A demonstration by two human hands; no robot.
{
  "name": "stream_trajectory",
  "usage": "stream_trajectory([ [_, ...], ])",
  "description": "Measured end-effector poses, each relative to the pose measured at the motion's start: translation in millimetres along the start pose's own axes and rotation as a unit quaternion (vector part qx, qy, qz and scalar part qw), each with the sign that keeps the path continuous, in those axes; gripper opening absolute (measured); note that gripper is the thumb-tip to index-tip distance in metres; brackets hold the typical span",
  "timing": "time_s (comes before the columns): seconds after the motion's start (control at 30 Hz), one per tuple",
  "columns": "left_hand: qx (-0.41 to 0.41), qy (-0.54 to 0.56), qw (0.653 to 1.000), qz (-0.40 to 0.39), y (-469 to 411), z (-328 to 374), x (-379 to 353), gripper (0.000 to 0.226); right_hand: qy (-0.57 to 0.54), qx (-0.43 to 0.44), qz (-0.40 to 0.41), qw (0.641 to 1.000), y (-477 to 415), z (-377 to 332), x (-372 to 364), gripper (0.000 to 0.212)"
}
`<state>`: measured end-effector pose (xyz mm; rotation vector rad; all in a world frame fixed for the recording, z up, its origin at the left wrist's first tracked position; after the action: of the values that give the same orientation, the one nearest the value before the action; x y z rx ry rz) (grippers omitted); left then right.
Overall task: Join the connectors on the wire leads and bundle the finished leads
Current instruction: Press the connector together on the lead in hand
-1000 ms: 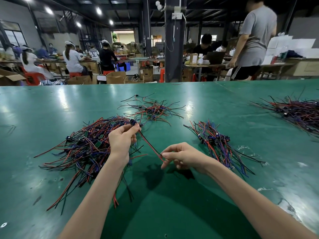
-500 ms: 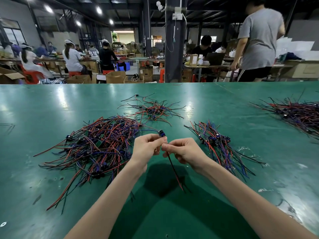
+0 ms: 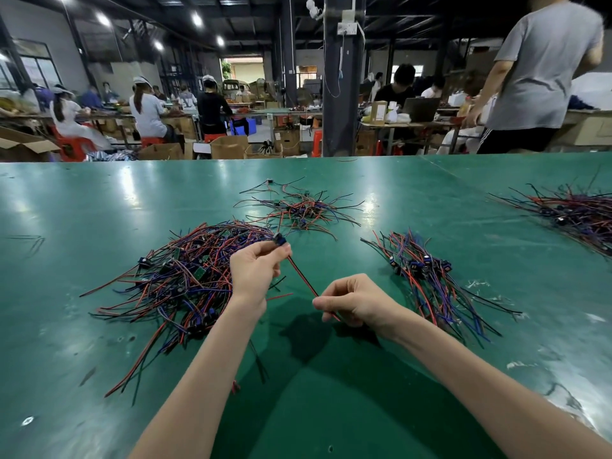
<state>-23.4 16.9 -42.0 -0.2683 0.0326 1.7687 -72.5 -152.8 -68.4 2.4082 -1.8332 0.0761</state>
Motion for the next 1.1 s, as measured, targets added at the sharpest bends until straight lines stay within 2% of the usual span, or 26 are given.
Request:
stream_trajectory([
  [0.13, -0.007, -0.005, 1.000, 0.028, -5.7, 0.6, 9.8, 0.010, 0.012, 0.002, -0.008, 1.000, 2.0, -0.4, -1.3, 0.017],
  [0.4, -0.017, -0.003, 1.000, 0.016, -4.6, 2.5, 7.2, 0.011, 0.046, -0.009, -0.032, 0.998, 4.6, -1.5, -1.1, 0.011],
  [0.63, -0.026, 0.011, 0.999, 0.027, -2.2, 6.4, 8.5, 0.011, 0.033, -0.018, -0.038, 0.999, 4.5, -0.5, -1.3, 0.015],
  [0.8, -0.036, 0.012, 0.999, 0.034, -0.4, 8.8, 7.5, 0.011, 0.038, 0.006, -0.058, 0.998, 4.8, -4.0, -4.1, 0.015],
  [0.93, -0.037, 0.014, 0.999, 0.021, 1.7, 8.0, 3.7, 0.010, 0.062, 0.007, -0.092, 0.994, 6.5, -5.0, -6.6, 0.014],
  [1.03, -0.001, 0.021, 1.000, -0.006, 3.5, 3.4, -2.7, 0.008, 0.069, -0.009, -0.144, 0.987, 10.3, -8.3, -5.0, 0.011],
  [1.1, 0.032, 0.039, 0.998, -0.033, 6.5, 0.4, -9.3, 0.008, 0.063, -0.013, -0.190, 0.980, 13.0, -13.0, -3.2, 0.019],
])
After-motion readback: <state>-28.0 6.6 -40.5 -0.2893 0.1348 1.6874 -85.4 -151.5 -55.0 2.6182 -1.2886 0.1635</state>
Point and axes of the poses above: each hand's wrist, its own y-axis away from the middle knuckle, its own x-axis out of the back of the hand, z = x × y, the point moved 5 cm from there along -y, towards the middle knuckle, and after that the axes turned 1 degree about x, right-handed, at the moved point
